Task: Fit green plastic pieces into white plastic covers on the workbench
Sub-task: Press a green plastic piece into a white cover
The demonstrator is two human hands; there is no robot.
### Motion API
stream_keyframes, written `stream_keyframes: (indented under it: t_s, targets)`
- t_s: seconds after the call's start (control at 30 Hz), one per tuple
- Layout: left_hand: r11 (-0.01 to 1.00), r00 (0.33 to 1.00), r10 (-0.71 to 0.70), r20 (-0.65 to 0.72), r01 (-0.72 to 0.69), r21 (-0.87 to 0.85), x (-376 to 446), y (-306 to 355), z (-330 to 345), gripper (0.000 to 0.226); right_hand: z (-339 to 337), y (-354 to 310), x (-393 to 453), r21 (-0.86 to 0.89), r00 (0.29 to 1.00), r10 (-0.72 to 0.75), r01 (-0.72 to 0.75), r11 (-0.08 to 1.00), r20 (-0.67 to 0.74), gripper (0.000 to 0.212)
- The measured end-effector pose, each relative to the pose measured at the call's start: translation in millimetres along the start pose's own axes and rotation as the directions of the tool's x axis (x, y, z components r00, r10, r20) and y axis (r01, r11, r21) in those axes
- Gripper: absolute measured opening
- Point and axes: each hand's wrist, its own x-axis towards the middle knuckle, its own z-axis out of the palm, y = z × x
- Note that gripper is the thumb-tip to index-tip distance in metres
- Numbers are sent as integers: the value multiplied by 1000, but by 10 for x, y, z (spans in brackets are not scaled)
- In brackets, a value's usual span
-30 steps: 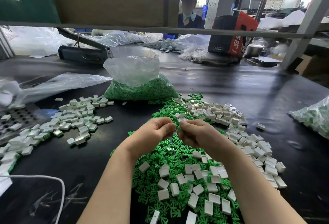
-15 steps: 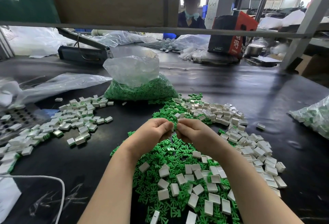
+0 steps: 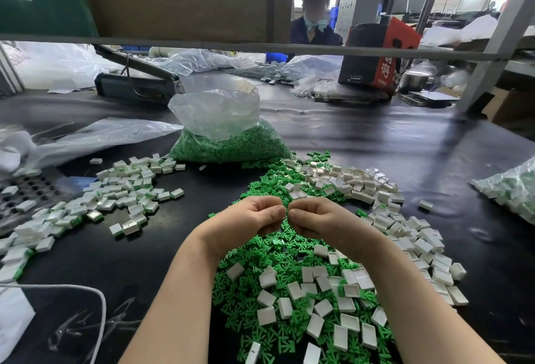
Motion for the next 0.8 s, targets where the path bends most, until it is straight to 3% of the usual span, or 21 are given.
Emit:
stream_keyframes:
  t_s: [0.4,0.67,0.8]
  targets:
    - [997,999,-15,29,12,70,6,-6,-12,23,8,16,-4,-75,999,15,-13,997,37,31]
    - [1000,1000,13,-24,-13,12,31,-60,-14,23,13,-18,-9,-44,1000,17,-18,999,-19,28]
    - [999,998,-3,-69,1,-32,58,-67,17,34,26,-27,-3,-53,996,21,-26,998,-92,29]
